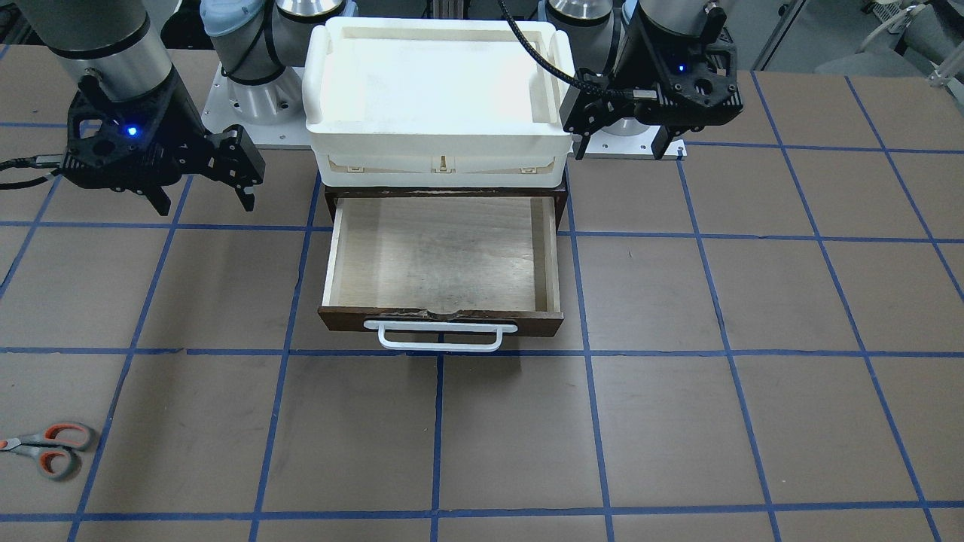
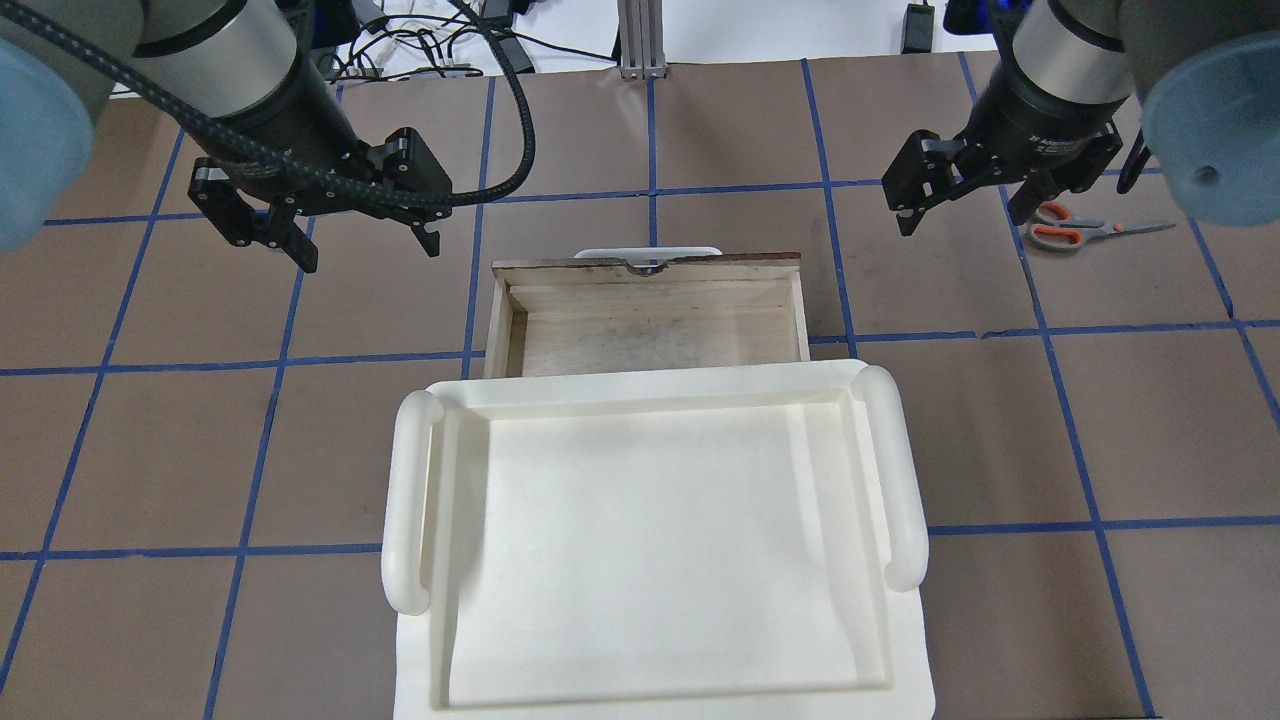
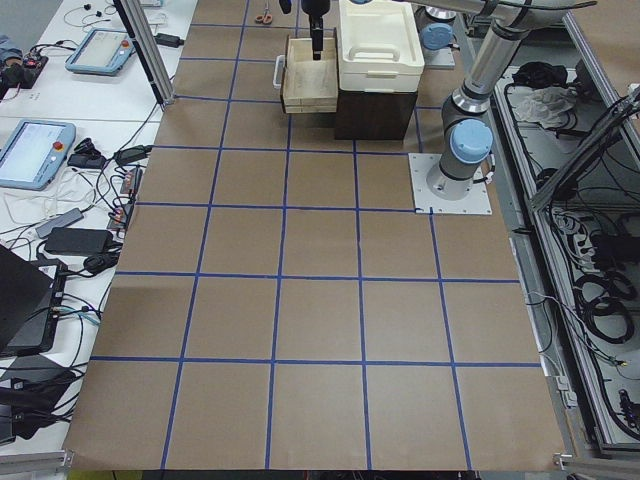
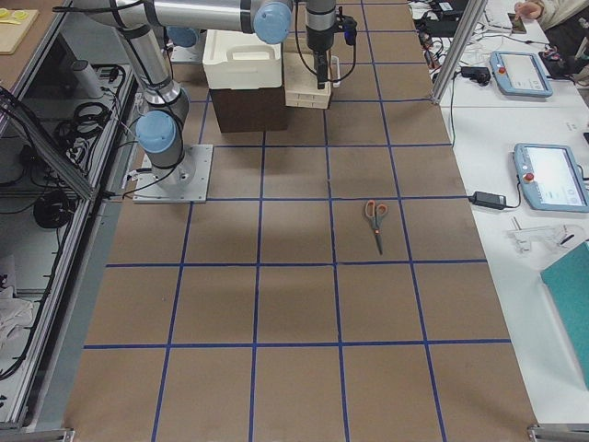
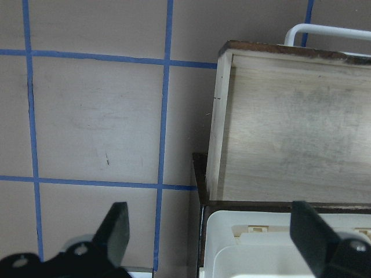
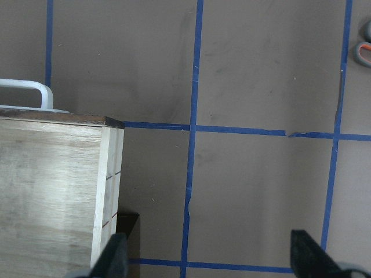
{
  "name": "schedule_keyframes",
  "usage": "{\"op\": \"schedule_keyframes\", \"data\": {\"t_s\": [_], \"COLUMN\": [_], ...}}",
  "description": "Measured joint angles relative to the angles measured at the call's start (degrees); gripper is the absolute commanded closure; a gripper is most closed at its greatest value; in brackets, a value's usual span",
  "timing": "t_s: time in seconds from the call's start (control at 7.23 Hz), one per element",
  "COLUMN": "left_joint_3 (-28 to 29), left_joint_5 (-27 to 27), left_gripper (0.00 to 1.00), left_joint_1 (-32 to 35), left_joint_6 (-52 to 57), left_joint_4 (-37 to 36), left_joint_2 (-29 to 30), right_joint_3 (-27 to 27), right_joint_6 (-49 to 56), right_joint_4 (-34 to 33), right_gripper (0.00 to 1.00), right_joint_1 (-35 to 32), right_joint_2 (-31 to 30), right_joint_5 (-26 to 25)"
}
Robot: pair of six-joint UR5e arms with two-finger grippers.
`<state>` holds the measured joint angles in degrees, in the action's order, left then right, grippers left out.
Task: Put scissors in drawer and close it
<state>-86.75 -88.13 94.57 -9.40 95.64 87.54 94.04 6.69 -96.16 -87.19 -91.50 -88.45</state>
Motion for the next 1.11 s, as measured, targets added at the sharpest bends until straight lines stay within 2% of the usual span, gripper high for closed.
{"op": "schedule_keyframes", "data": {"t_s": [0.69,1.11], "left_joint_3": [0.0,0.0], "left_joint_5": [0.1,-0.1], "left_gripper": [0.0,0.0], "left_joint_1": [0.0,0.0], "left_joint_6": [0.0,0.0], "left_joint_4": [0.0,0.0], "left_joint_2": [0.0,0.0], "right_joint_3": [0.0,0.0], "right_joint_6": [0.6,1.1], "right_joint_4": [0.1,1.5], "right_gripper": [0.0,0.0], "right_joint_1": [0.0,0.2], "right_joint_2": [0.1,0.4], "right_joint_5": [-0.1,-2.6]}}
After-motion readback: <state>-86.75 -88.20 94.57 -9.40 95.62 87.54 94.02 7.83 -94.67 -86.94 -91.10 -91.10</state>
